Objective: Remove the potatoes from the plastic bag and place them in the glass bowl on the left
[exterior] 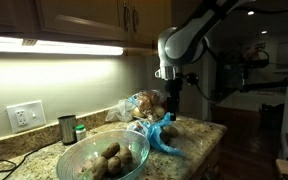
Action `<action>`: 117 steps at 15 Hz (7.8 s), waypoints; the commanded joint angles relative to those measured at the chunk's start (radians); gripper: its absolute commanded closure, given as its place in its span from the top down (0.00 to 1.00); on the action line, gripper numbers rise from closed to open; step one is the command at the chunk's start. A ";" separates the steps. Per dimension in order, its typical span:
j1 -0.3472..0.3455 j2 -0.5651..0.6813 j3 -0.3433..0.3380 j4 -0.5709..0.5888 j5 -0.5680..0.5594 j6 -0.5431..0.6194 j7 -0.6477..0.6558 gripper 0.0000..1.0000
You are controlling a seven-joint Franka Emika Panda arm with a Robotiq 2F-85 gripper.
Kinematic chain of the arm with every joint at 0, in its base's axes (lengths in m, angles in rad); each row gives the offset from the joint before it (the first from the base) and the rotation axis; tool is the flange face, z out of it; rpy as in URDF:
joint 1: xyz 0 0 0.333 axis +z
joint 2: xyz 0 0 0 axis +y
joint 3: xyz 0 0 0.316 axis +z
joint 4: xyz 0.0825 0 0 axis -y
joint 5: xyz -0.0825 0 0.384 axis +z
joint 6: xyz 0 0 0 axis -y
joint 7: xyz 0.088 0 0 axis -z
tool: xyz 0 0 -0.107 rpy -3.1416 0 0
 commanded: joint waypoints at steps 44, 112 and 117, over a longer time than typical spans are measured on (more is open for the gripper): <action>-0.096 0.381 0.085 0.237 -0.031 0.168 -0.734 1.00; 0.016 0.071 0.135 0.135 0.061 0.057 -0.487 0.29; 0.065 0.080 0.166 0.156 0.069 0.057 -0.372 0.29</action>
